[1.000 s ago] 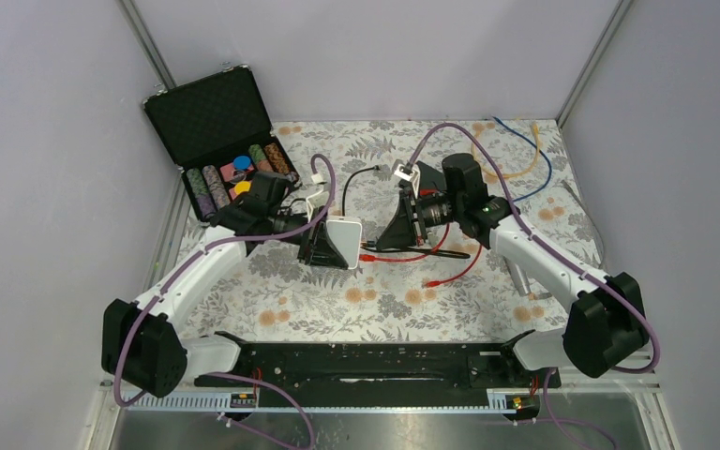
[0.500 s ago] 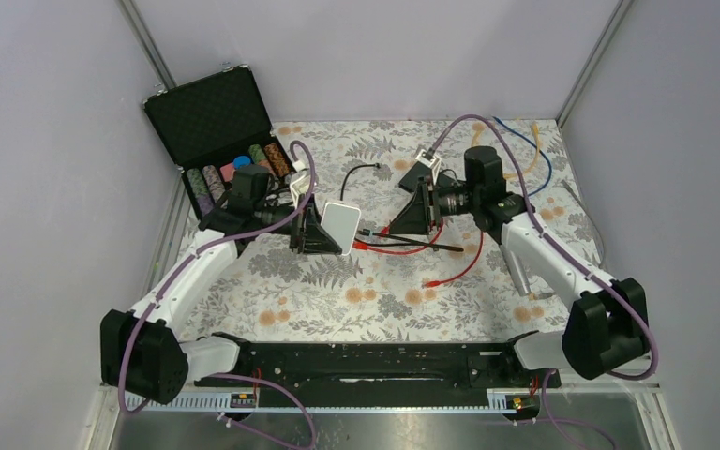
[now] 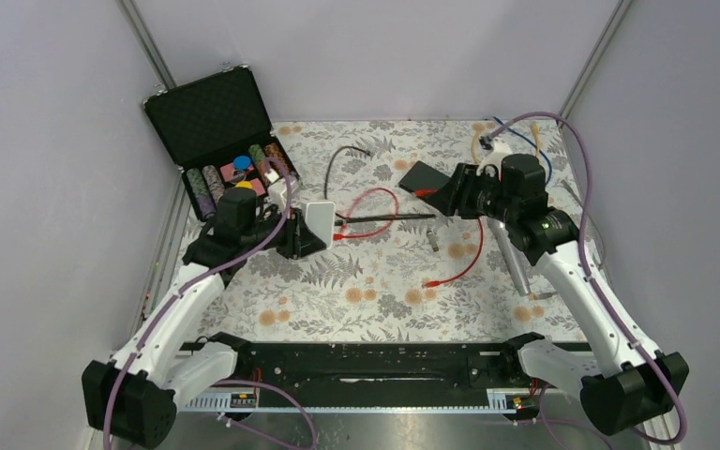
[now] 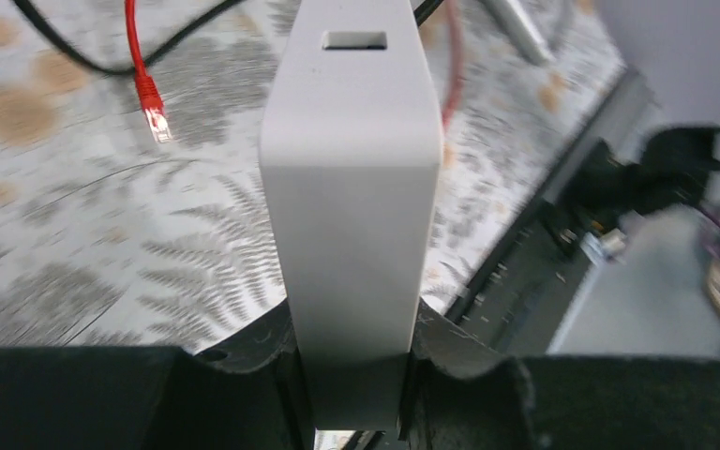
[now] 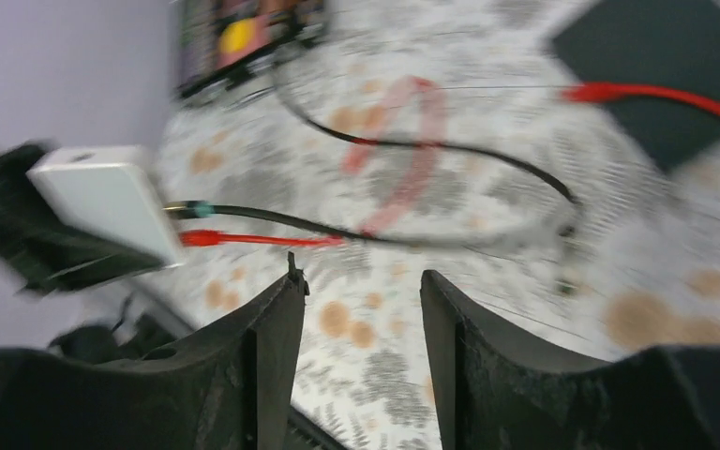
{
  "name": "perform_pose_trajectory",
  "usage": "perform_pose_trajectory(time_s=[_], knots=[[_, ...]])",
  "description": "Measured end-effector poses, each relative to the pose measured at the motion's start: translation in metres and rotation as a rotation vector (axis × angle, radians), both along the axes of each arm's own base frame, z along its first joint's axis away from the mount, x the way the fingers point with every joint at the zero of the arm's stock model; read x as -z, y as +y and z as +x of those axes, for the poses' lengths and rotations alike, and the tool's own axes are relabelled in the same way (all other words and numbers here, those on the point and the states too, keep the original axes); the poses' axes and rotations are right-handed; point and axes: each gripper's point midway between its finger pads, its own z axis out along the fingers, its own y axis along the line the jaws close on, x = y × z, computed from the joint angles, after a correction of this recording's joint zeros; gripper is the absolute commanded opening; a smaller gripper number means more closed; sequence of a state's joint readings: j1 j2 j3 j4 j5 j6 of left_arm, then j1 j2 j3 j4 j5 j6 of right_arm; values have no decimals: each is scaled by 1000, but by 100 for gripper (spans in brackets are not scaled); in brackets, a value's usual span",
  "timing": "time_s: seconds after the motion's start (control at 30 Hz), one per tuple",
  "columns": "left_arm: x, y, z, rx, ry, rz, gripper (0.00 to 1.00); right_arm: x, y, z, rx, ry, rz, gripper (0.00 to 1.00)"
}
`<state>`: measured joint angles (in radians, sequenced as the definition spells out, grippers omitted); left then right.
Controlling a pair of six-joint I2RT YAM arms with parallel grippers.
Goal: Insert the plug into the switch port
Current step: Pick up the connector from the center of the board.
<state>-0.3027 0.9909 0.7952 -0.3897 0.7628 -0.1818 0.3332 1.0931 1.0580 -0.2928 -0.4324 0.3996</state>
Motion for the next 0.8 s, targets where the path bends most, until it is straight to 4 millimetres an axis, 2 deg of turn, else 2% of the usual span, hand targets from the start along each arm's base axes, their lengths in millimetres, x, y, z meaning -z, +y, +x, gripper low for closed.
perform_pose_trajectory(time_s=[0.1, 0.17, 0.23, 0.37, 0.43, 0.5, 0.63, 0.7, 0.8], knots=[[9, 23, 16, -194, 4, 96, 0, 21, -42, 10, 222, 33, -115, 57], [15, 44, 25, -340, 9, 163, 0, 42, -69, 14, 344, 69, -191, 57], [16, 64, 31, -465, -14, 213, 0, 66, -88, 16, 410, 118, -265, 58], [11, 86, 29, -578, -53, 250, 0, 116, -113, 29, 465, 224, -414, 57], [9, 87, 27, -582, -62, 241, 0, 139, -131, 37, 494, 289, -474, 57], [16, 82, 21, -561, -58, 237, 0, 156, -154, 46, 517, 357, -542, 56], [30, 64, 4, -459, -20, 241, 0, 163, -190, 87, 537, 402, -622, 54], [29, 54, -1, -411, -20, 223, 0, 160, -197, 107, 511, 384, -633, 54], [28, 46, -4, -372, -14, 205, 0, 160, -192, 126, 396, 338, -648, 53]])
